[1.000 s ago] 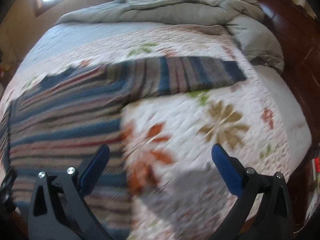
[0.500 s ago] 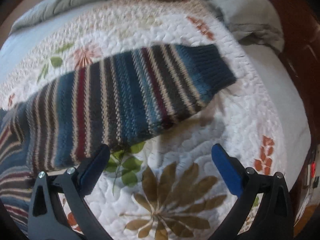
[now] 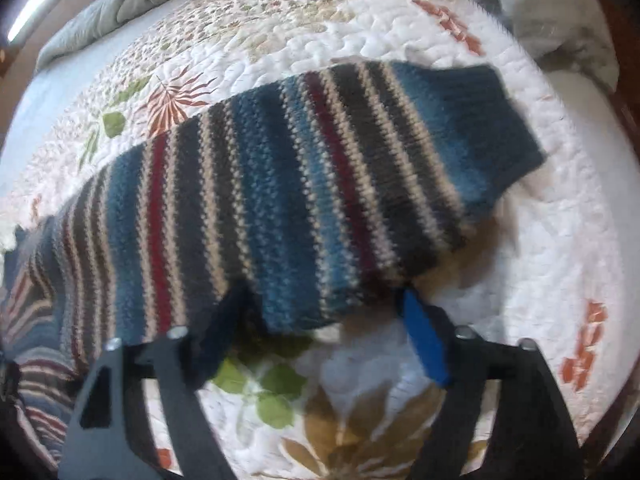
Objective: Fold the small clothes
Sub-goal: 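Grasp the sweater sleeve cuff with the right tool and fold it across the body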
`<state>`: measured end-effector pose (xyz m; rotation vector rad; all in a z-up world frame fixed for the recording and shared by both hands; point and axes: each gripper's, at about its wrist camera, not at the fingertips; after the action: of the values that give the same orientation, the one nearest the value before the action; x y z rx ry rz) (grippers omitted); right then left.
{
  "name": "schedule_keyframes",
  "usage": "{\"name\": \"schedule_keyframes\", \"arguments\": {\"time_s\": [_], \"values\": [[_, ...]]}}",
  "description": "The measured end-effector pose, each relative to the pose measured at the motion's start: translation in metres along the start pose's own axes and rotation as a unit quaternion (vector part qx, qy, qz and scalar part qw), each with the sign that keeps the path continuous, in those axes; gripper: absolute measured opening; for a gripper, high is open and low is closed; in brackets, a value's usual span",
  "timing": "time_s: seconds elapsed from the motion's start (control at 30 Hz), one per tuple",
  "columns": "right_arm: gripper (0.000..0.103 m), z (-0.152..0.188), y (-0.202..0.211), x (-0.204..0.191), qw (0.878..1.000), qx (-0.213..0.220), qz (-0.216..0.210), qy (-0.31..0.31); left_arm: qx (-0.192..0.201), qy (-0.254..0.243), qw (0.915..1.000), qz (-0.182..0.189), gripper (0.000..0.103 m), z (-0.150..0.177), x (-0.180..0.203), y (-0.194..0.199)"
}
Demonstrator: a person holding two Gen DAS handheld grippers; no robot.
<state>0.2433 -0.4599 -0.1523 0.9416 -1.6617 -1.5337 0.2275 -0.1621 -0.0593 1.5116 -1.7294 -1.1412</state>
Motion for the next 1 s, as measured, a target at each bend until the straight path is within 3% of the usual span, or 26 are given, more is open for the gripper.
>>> {"name": "schedule_keyframes", "arguments": {"time_s": [0.03,0.1,0.13,0.27,0.4,0.5,0.6,0.73,0.87,0.93,1.0], "values": [[0.058,0.000,0.001,-0.001,1.000,0.005,-0.002,0.003,0.000,-0.001,1.0000,-0.003,0.100,0.000,-0.001,-0.001],[0.023,-0.001,0.006,-0.001,1.000,0.019,-0.002,0.017,0.002,-0.005,0.9999,-0.011,0.100,0.000,-0.003,-0.002],[0.017,-0.001,0.010,-0.002,0.999,0.025,-0.008,0.021,0.002,-0.006,0.9999,-0.015,0.100,0.001,-0.005,-0.003],[0.014,-0.003,0.024,0.002,0.998,0.047,-0.020,0.021,-0.003,0.000,0.9998,-0.019,0.100,0.002,-0.015,-0.006],[0.013,0.000,0.026,0.017,0.998,0.041,-0.047,-0.029,-0.008,0.006,0.9995,-0.029,0.100,0.008,-0.033,-0.007],[0.013,0.000,0.033,0.003,0.998,0.057,-0.022,-0.023,-0.011,0.011,0.9993,-0.033,0.100,0.012,-0.048,-0.006],[0.012,0.003,0.060,-0.038,0.992,0.120,0.014,0.024,-0.014,0.026,0.9988,-0.038,0.100,0.017,-0.074,-0.001],[0.012,0.019,0.100,-0.120,0.976,0.183,-0.019,0.117,-0.009,0.045,0.9974,-0.056,0.100,0.022,-0.109,0.007],[0.012,0.057,0.109,-0.223,0.947,0.200,-0.055,0.246,-0.009,0.073,0.9948,-0.070,0.100,0.030,-0.147,0.014],[0.012,0.090,0.103,-0.277,0.924,0.201,-0.057,0.320,-0.009,0.085,0.9931,-0.080,0.100,0.037,-0.167,0.017],[0.020,0.114,0.093,-0.311,0.909,0.192,-0.065,0.364,-0.011,0.091,0.9917,-0.090,0.100,0.043,-0.180,0.017]]}}
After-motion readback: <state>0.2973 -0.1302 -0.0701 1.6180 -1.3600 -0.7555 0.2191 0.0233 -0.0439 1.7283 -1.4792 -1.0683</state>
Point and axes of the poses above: each gripper's, at about its wrist camera, not at the fingertips, and y roughly against the way its jaws point, x to its right, z to its underside, and after that the axes turned 2 degrees about -y, right-handed
